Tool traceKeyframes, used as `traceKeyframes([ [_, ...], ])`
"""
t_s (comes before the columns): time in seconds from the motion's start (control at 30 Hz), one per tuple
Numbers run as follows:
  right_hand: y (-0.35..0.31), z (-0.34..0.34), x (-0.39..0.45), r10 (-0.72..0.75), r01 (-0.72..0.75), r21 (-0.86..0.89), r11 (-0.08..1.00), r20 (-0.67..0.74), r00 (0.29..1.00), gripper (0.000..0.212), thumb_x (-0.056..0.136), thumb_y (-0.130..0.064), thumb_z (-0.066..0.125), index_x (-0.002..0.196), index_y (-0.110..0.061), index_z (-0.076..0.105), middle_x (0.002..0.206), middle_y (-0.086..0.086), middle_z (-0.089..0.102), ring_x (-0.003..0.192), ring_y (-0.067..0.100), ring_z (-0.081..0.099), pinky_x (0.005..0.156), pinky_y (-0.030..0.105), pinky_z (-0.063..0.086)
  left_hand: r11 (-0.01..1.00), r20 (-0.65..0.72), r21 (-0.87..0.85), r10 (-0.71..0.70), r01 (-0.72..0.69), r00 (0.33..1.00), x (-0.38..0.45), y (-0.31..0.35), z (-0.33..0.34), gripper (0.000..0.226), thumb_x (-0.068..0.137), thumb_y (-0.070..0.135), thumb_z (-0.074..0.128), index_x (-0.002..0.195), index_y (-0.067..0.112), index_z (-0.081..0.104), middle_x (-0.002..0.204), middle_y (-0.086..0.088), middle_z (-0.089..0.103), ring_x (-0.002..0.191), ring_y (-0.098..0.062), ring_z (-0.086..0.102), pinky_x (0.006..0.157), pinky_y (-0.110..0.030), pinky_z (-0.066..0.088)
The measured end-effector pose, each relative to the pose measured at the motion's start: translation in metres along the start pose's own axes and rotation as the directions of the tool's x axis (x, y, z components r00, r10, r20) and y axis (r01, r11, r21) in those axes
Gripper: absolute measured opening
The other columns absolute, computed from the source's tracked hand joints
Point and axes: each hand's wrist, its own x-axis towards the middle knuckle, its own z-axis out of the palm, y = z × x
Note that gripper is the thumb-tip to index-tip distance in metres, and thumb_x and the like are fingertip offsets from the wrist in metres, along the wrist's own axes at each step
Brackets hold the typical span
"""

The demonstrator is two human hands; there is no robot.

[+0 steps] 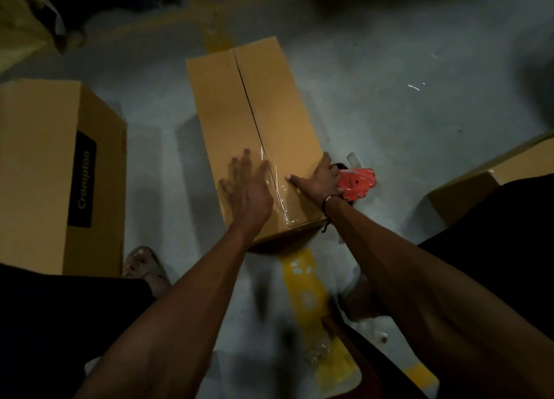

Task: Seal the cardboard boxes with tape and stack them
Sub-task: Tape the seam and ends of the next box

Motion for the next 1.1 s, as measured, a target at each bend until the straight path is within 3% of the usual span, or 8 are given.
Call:
traceKeyframes([
  [0.1, -0.002, 0.002, -0.009, -0.071, 0.070, -0.042, 0.997, -0.032, 0.997, 0.120, 0.072, -0.064, 0.081, 0.158, -0.023, 0.009, 0.152, 0.022, 0.028, 0.139, 0.046, 0.033, 0.108, 0.065, 0.031, 0.985, 0.144, 0.044, 0.162, -0.169, 0.976, -0.031, 0.003, 0.009, 0.079, 0.090, 0.005, 0.051, 0.163, 0.023, 0.025, 0.173, 0.004, 0.010, 0.159, -0.028, 0.000, 0.123, -0.063, 0.010],
  [0.27, -0.010, 0.001, -0.015, -0.080, 0.076, -0.180, 0.981, -0.020, 0.997, 0.119, 0.079, -0.064, 0.075, 0.160, -0.016, 0.003, 0.153, 0.025, 0.024, 0.139, 0.050, 0.031, 0.105, 0.065, 0.034, 0.955, 0.207, 0.095, 0.256, -0.280, 0.944, -0.086, -0.004, 0.009, 0.089, 0.087, 0.008, 0.062, 0.164, 0.017, 0.020, 0.173, 0.002, 0.006, 0.159, -0.028, -0.006, 0.124, -0.059, 0.002],
  [0.37, -0.013, -0.002, -0.015, -0.072, 0.072, -0.176, 0.982, 0.006, 0.997, 0.120, 0.078, -0.063, 0.077, 0.160, -0.015, 0.003, 0.153, 0.026, 0.023, 0.140, 0.051, 0.030, 0.106, 0.066, 0.035, 0.938, 0.249, 0.116, 0.289, -0.325, 0.924, -0.113, -0.004, 0.008, 0.079, 0.096, 0.009, 0.052, 0.165, 0.016, 0.013, 0.173, 0.000, -0.001, 0.159, -0.026, -0.007, 0.126, -0.058, 0.000],
  [0.47, -0.012, -0.003, -0.015, -0.070, 0.075, -0.169, 0.983, 0.032, 0.997, 0.122, 0.077, -0.065, 0.076, 0.160, -0.016, 0.002, 0.152, 0.027, 0.025, 0.139, 0.051, 0.031, 0.107, 0.065, 0.038, 0.933, 0.269, 0.152, 0.279, -0.327, 0.922, -0.114, 0.005, 0.005, 0.068, 0.107, 0.030, 0.045, 0.165, 0.014, 0.012, 0.173, -0.003, 0.002, 0.160, -0.026, -0.001, 0.126, -0.058, 0.006],
  [0.57, 0.004, -0.009, -0.014, -0.117, 0.123, -0.078, 0.989, 0.071, 0.991, 0.119, 0.076, -0.063, 0.079, 0.159, -0.017, 0.007, 0.150, 0.023, 0.034, 0.136, 0.046, 0.040, 0.107, 0.060, 0.042, 0.892, 0.266, 0.219, 0.335, -0.395, 0.904, -0.104, 0.003, 0.000, 0.063, 0.104, 0.011, 0.046, 0.162, 0.012, 0.023, 0.172, -0.008, 0.014, 0.158, -0.030, 0.013, 0.123, -0.057, 0.019],
  [0.7, 0.044, -0.022, -0.015, -0.071, 0.062, 0.098, 0.993, 0.092, 0.993, 0.104, 0.066, -0.072, 0.081, 0.143, -0.015, 0.040, 0.138, 0.010, 0.059, 0.124, 0.032, 0.058, 0.102, 0.048, 0.051, 0.819, 0.295, 0.282, 0.421, -0.499, 0.857, -0.094, -0.009, -0.001, 0.070, 0.095, -0.002, 0.050, 0.160, 0.008, 0.026, 0.169, -0.013, 0.020, 0.155, -0.035, 0.022, 0.114, -0.055, 0.034],
  [0.9, 0.045, -0.013, -0.020, -0.098, 0.076, 0.241, 0.968, 0.080, 0.992, 0.115, 0.056, -0.070, 0.089, 0.146, -0.021, 0.035, 0.137, 0.002, 0.057, 0.118, 0.023, 0.057, 0.102, 0.044, 0.052, 0.905, 0.098, 0.101, 0.404, -0.412, 0.910, -0.054, -0.015, -0.003, 0.072, 0.082, -0.006, 0.069, 0.147, 0.013, 0.048, 0.152, -0.011, 0.049, 0.133, -0.034, 0.049, 0.097, -0.049, 0.051],
  [1.1, 0.019, 0.001, -0.004, -0.133, 0.119, 0.252, 0.960, 0.041, 0.990, 0.114, 0.062, -0.052, 0.094, 0.149, -0.014, 0.031, 0.144, 0.010, 0.051, 0.129, 0.030, 0.050, 0.106, 0.043, 0.047, 0.868, 0.272, 0.228, 0.379, -0.442, 0.884, -0.010, -0.012, -0.018, 0.095, 0.088, -0.002, 0.061, 0.165, 0.017, 0.010, 0.173, -0.006, 0.005, 0.158, -0.029, 0.008, 0.121, -0.051, 0.023],
])
